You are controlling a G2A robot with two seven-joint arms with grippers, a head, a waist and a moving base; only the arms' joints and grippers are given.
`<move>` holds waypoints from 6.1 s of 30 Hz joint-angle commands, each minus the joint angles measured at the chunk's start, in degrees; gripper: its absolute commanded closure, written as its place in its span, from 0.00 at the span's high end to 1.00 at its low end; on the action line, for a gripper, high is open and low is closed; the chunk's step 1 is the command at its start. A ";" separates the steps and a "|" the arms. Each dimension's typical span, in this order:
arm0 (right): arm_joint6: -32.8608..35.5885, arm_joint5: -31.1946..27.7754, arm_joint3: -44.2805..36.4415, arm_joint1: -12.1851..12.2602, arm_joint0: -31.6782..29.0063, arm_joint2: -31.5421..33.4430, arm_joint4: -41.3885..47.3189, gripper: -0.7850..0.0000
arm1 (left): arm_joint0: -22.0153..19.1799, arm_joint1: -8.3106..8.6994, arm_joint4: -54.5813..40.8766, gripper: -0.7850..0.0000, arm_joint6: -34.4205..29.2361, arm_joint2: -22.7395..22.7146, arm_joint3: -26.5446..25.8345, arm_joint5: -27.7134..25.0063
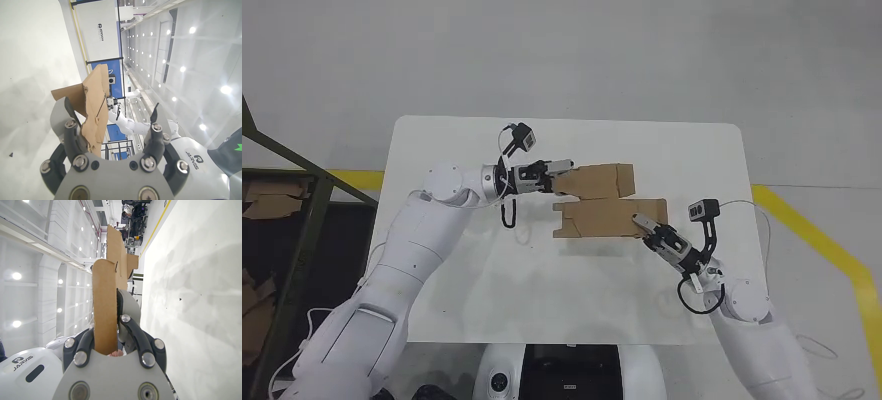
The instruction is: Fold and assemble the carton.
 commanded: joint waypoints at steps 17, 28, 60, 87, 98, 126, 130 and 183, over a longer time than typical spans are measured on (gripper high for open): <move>-2.20 1.27 -0.93 -0.03 -0.11 -0.13 -1.91 0.00 | 0.56 0.35 9.24 0.48 4.97 0.28 -0.47 -2.20; -3.00 1.90 -1.41 0.00 -0.17 -0.05 -3.22 0.00 | 0.80 0.41 9.61 0.42 4.33 0.41 -1.01 -1.56; -4.27 0.57 -0.43 0.04 -0.33 1.26 -2.17 1.00 | 0.84 0.39 4.59 0.00 1.58 -0.66 -0.50 -2.10; 17.48 -0.07 4.34 1.05 9.30 1.62 2.89 0.67 | 1.69 0.69 3.76 0.00 -7.08 0.64 -1.94 -3.29; 19.27 1.27 6.73 0.98 12.21 -0.77 1.69 0.47 | 1.81 0.77 -0.90 0.00 -11.42 0.47 -2.42 -1.76; 20.63 1.91 8.52 0.41 15.45 -6.70 1.45 0.39 | 1.22 0.49 -1.40 0.00 -12.78 2.20 -2.78 -0.13; 20.74 2.03 8.81 0.40 15.76 -7.05 1.52 0.33 | 1.11 0.44 -1.58 0.00 -13.11 2.40 -2.58 0.03; 15.75 3.40 9.44 0.13 16.78 -11.55 -3.51 0.00 | 2.90 0.83 -9.36 1.00 -15.26 0.30 -10.09 2.79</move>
